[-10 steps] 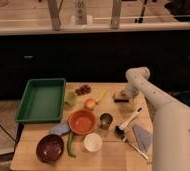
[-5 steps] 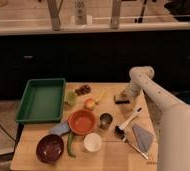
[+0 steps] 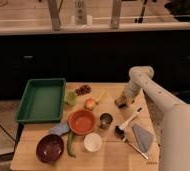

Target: Place eraser in paper cup

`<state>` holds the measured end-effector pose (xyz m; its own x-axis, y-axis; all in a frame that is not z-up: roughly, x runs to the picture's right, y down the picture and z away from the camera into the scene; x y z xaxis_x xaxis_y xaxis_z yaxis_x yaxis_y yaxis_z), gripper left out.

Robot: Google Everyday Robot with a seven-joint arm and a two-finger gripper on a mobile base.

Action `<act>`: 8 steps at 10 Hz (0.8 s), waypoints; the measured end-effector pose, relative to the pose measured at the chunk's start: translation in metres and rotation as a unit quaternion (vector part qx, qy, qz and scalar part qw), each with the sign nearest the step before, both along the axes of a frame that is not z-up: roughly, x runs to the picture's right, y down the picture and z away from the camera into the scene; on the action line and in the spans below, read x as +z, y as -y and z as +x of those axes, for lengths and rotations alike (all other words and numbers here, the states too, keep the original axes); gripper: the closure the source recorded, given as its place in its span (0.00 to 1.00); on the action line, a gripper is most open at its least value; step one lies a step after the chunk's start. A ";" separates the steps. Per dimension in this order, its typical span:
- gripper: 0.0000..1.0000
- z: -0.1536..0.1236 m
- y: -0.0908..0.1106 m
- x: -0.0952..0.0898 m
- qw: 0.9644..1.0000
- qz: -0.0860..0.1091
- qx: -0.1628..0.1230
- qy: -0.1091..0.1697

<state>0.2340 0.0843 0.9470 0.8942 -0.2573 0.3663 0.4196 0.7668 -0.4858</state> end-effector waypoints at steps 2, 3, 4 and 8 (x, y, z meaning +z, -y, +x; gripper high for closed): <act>1.00 0.000 -0.001 -0.002 1.000 -0.001 0.000 0.002; 1.00 -0.001 -0.002 -0.002 1.000 -0.001 -0.001 0.003; 1.00 -0.001 -0.002 -0.004 1.000 -0.001 -0.001 0.003; 1.00 0.001 0.002 -0.014 1.000 0.002 -0.006 0.002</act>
